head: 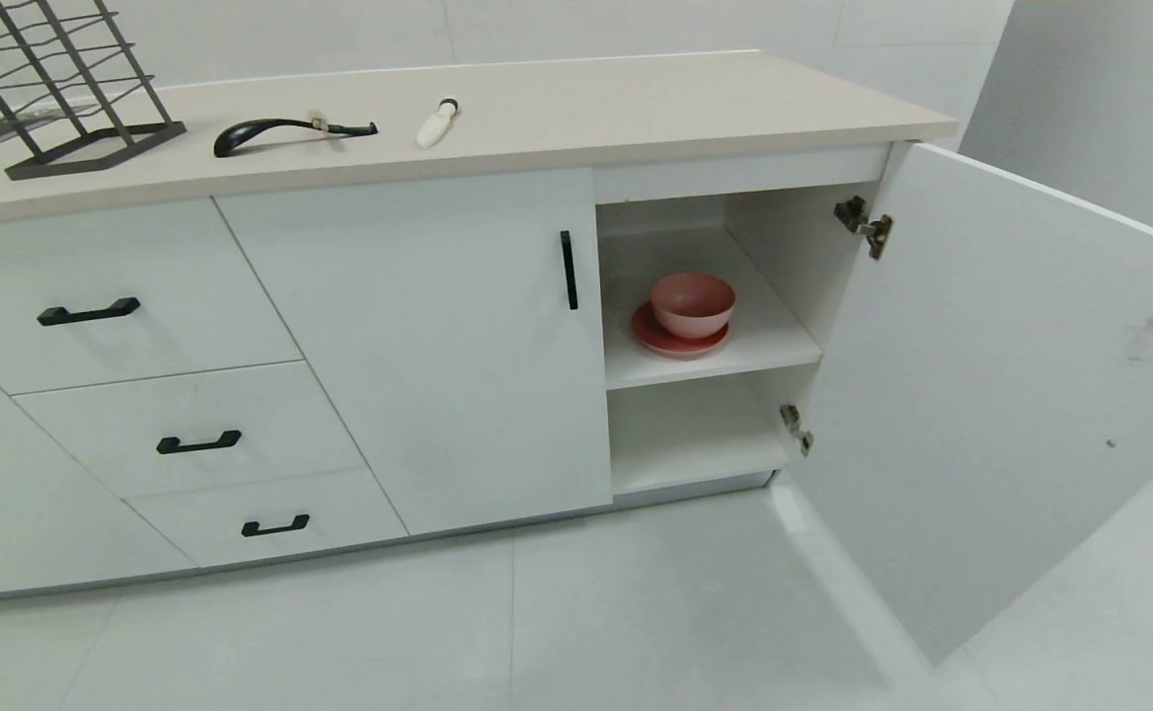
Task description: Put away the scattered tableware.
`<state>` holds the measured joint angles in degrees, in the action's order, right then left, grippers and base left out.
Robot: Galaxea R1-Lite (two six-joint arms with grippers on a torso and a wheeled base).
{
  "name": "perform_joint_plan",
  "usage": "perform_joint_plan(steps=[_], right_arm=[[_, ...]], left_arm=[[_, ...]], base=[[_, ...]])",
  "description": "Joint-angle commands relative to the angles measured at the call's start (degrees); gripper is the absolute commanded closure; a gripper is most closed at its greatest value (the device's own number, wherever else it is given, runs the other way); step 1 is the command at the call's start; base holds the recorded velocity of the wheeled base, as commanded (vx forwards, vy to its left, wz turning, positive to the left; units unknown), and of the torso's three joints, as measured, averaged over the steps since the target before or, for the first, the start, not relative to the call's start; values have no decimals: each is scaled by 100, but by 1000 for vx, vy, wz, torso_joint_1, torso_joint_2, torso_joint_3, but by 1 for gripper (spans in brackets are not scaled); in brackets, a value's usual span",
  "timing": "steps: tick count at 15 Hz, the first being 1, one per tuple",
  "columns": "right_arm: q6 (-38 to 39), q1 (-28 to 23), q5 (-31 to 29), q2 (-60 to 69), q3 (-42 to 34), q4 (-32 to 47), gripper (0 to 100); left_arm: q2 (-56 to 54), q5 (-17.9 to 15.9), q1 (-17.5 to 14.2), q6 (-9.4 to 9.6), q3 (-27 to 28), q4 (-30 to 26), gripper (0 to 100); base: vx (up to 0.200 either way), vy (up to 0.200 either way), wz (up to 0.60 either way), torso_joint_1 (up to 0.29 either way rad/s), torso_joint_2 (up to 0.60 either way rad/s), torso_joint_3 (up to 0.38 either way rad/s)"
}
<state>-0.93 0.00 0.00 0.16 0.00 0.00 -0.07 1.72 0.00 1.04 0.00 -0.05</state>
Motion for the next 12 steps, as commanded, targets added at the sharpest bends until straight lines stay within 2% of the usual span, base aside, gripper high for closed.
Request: perform_joint_plan(steps=[1, 12], right_arm=[[-4, 0, 0, -16, 0, 0, 0], [-4, 0, 0, -16, 0, 0, 0]], left_arm=[[7, 4, 0, 2, 0, -4, 0], [7, 4, 0, -7, 0, -4, 0]], base=[[0, -200, 0, 2, -2, -2], [0, -200, 0, 1, 0, 2]])
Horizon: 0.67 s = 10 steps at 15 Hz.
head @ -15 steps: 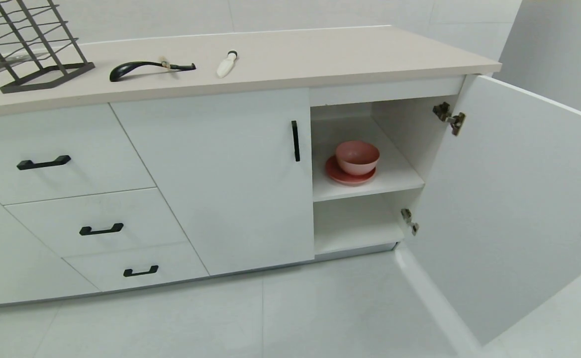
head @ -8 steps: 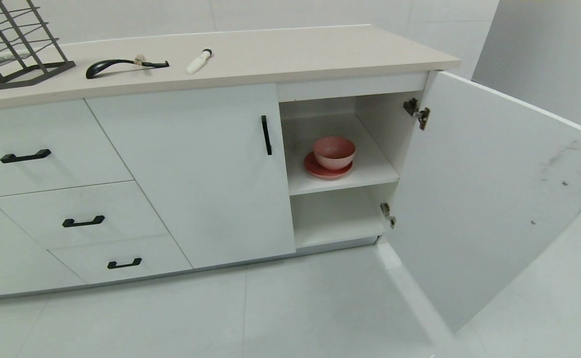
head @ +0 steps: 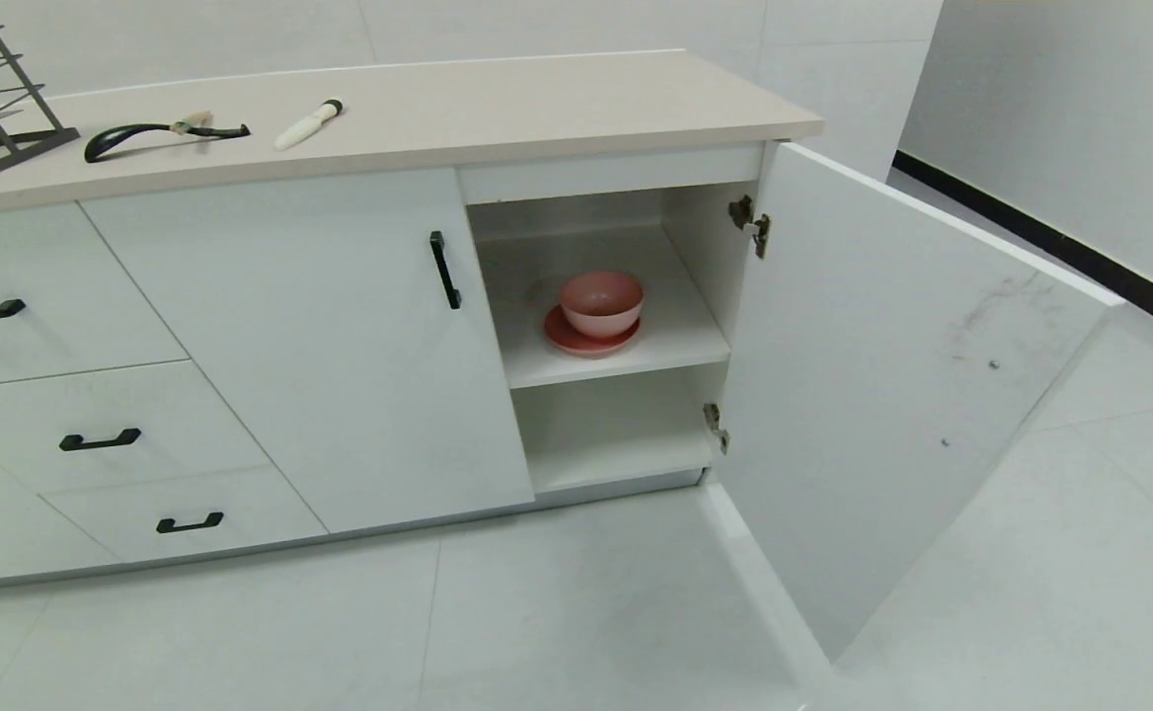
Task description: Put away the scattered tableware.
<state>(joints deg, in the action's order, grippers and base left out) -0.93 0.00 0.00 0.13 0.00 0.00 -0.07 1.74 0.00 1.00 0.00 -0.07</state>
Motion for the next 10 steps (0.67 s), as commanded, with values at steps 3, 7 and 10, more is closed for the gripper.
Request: perform_joint_plan(steps=[3, 7, 10], right_arm=[[-4, 0, 0, -13, 0, 0, 0], [5, 0, -9, -13, 0, 0, 100], [14, 0, -9, -13, 0, 0, 100]], left_arm=[[7, 1, 0, -3, 0, -1, 0], [7, 1, 0, -65, 0, -1, 0], [7, 1, 0, -56, 0, -1, 0]], base=[[0, -200, 0, -1, -1, 4], [0, -150, 0, 2, 2, 3], [0, 0, 0, 0, 0, 0]])
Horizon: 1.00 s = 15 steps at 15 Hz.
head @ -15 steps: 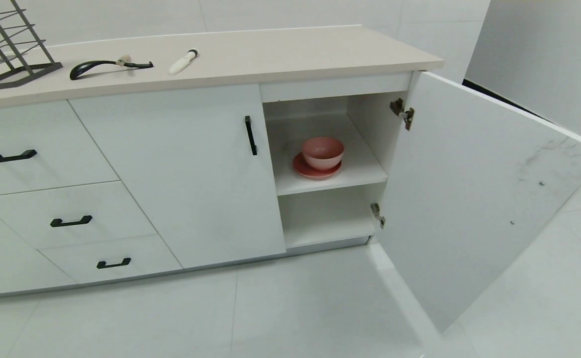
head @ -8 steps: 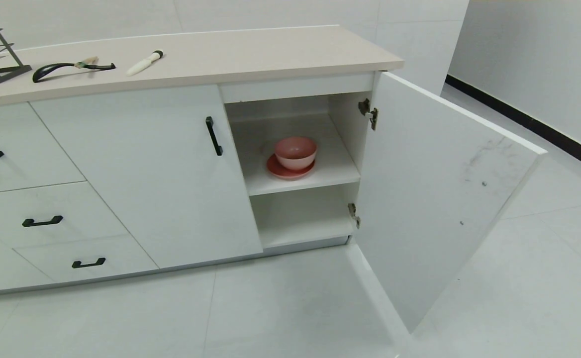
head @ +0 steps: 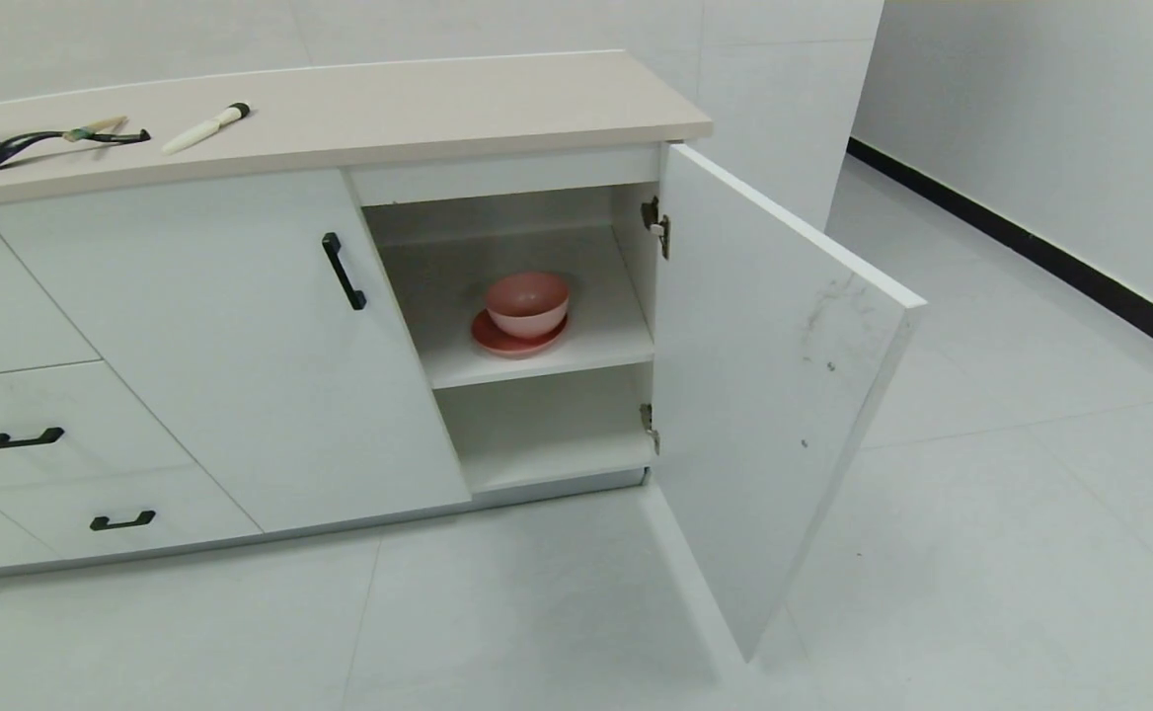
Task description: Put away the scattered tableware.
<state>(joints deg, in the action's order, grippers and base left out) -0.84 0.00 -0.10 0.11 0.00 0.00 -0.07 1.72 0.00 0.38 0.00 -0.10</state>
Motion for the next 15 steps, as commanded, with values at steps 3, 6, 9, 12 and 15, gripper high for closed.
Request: perform_joint_plan(steps=[3, 6, 9, 12, 15], right_arm=[[40, -9, 10, -11, 0, -53, 100], [-188, 0, 599, -46, 26, -1125, 100], [-399, 299, 1135, -1575, 659, -1441, 100], [-540, 835, 1187, -3562, 1037, -3428, 100], [-760, 844, 1952, -6515, 527, -6732, 100]], left_arm=[[7, 4, 0, -3, 0, 1, 0], [7, -5, 0, 6, 0, 1, 0], [7, -5, 0, -11, 0, 1, 0], [7, -5, 0, -73, 0, 10, 0], [7, -5, 0, -73, 0, 10, 0]], base=[[0, 0, 0, 0, 0, 0], [0, 0, 0, 0, 0, 0], [0, 0, 0, 0, 0, 0], [0, 0, 0, 0, 0, 0], [0, 0, 0, 0, 0, 0]])
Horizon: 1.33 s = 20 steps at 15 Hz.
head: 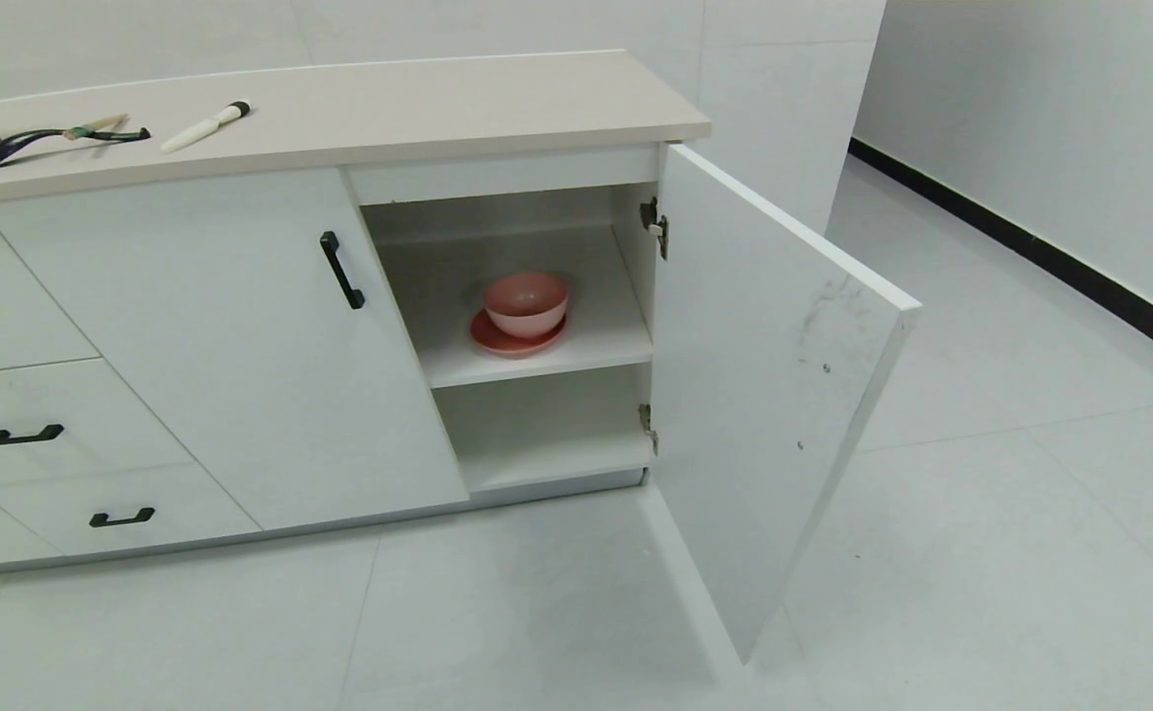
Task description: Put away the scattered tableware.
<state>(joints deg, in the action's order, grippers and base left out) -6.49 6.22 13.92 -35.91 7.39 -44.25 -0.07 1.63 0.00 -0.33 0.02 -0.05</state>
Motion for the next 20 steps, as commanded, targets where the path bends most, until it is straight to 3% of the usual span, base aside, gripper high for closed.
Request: perform_joint_plan(steps=[1, 5, 7, 8, 10, 11, 14, 20], right_arm=[[-239, 222, 840, -3440, -80, -2509, 100], [-266, 248, 875, -4881, 1274, -2896, 100], [-266, 240, 1095, -5532, 1502, -3432, 100], [-283, 240, 1350, -6103, 1863, -3608, 100], [-283, 204, 1350, -6384, 2293, -3608, 100], [-274, 64, 1350, -7079, 3208, -3608, 100], [-274, 99, 1376, -7703, 3937, -3643, 100], [-274, 380, 1455, -7773, 4113, -3705, 100]], left_arm=[[7, -5, 0, -11, -2, 5, 0], [7, 4, 0, 15, -2, -4, 0], [7, 12, 0, 24, -2, -4, 0], [7, 12, 0, -73, -2, 5, 0], [7, 12, 0, -73, -2, 5, 0], [7, 12, 0, -20, -2, 5, 0], [7, 12, 0, -46, -2, 5, 0], [7, 30, 0, -90, -2, 5, 0]], base=[[0, 0, 0, 0, 0, 0], [0, 0, 0, 0, 0, 0], [0, 0, 0, 0, 0, 0], [0, 0, 0, 0, 0, 0], [0, 0, 0, 0, 0, 0], [0, 0, 0, 0, 0, 0], [0, 0, 0, 0, 0, 0], [0, 0, 0, 0, 0, 0]])
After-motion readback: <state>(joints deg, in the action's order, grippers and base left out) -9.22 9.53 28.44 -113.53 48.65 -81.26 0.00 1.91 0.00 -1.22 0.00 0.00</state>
